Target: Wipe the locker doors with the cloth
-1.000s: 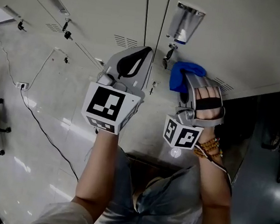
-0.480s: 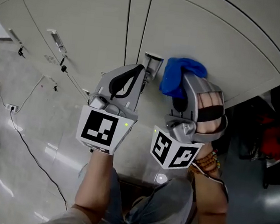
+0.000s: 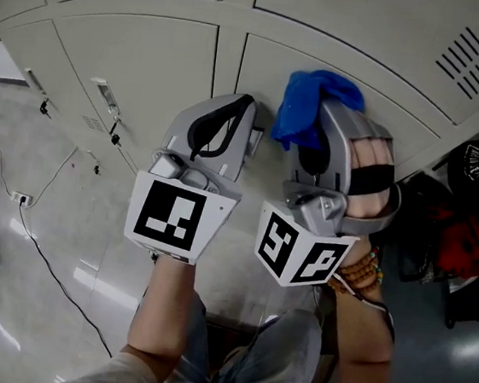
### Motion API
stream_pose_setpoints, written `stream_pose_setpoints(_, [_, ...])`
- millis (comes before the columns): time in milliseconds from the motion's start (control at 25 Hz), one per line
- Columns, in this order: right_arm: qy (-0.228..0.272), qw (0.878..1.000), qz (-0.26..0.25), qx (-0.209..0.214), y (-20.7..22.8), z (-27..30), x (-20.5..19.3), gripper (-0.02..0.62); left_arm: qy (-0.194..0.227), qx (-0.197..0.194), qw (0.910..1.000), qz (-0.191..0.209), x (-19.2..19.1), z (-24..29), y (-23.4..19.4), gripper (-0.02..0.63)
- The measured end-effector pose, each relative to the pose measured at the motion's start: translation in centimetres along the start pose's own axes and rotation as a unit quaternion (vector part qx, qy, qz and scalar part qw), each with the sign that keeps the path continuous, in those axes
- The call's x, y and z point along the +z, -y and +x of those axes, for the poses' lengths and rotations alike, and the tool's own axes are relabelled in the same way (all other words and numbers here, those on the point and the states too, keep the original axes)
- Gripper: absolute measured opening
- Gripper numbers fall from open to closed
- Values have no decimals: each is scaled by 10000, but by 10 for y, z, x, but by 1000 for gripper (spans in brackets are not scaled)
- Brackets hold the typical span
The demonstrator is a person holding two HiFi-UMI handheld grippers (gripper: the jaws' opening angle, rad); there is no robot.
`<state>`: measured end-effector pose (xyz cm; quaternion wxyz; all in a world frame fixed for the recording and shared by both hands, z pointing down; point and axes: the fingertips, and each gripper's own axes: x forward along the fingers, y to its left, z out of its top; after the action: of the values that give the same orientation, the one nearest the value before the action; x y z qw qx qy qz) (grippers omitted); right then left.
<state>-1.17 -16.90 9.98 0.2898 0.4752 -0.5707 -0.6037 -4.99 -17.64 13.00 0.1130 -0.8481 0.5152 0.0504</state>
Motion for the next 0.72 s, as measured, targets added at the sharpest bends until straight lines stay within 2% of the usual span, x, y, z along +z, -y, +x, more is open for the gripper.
stream_pose_setpoints(160, [-26,9999,24,-158,19,1,-2,46,59,-54,9999,115,15,4,1,2])
stream_pose_setpoints(400, [-242,9990,116,-359,24,-17,-33,45,-26,-216,9997,136,7,9,20,2])
stream_pose_setpoints(560, [-322,9986,201,-367,7,-28,-46,46,-175,-313,9993,126,-13,10,35,2])
stream_pose_setpoints(720, [-341,9988,294,-213,-29,-37,-51,45,-418,-375,9983,159,-44,6,46,2])
